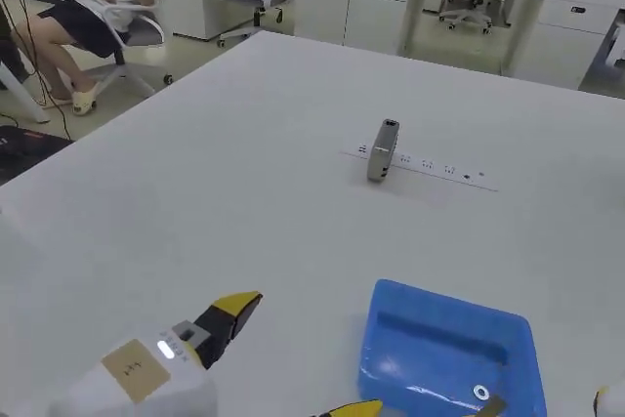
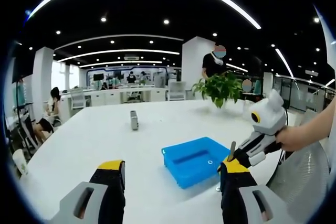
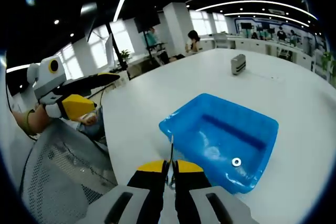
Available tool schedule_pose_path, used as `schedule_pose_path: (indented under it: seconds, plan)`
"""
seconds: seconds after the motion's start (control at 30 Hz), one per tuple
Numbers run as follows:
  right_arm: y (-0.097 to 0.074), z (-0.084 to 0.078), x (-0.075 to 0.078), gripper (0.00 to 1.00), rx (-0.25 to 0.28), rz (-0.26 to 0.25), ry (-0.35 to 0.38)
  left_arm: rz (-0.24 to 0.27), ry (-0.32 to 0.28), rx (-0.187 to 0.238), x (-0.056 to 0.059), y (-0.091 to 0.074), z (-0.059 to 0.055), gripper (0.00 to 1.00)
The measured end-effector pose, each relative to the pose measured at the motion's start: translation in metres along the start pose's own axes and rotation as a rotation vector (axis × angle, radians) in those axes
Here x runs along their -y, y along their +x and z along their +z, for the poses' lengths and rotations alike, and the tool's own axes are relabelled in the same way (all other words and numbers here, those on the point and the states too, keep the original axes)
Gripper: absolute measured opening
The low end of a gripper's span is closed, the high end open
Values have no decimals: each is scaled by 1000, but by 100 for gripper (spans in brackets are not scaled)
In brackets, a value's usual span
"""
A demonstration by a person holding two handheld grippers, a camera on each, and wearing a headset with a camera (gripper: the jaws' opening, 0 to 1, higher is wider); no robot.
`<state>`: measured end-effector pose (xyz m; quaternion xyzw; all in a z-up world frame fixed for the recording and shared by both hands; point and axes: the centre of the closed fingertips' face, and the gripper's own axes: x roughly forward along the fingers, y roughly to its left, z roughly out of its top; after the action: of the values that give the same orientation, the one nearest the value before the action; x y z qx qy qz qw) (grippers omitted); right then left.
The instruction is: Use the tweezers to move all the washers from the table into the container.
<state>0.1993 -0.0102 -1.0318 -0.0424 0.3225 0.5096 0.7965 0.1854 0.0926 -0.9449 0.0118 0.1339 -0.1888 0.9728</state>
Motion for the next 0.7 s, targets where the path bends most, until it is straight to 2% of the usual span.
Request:
schedule_pose_path:
  seconds: [0.17, 0.27, 0.57, 0.7]
  plan:
    - [2, 0, -2, 3, 2, -3, -19, -2, 1, -2, 0, 0, 0, 74]
    - [2, 1, -5, 3, -6, -12, -64, 0, 3, -4, 0, 0, 0, 74]
    - [1, 3, -1, 3, 6, -32, -70, -2, 6, -9, 0, 0, -1, 74]
    - [1, 3, -1, 3, 9, -35, -71, -6, -2, 2, 1, 0, 1, 74]
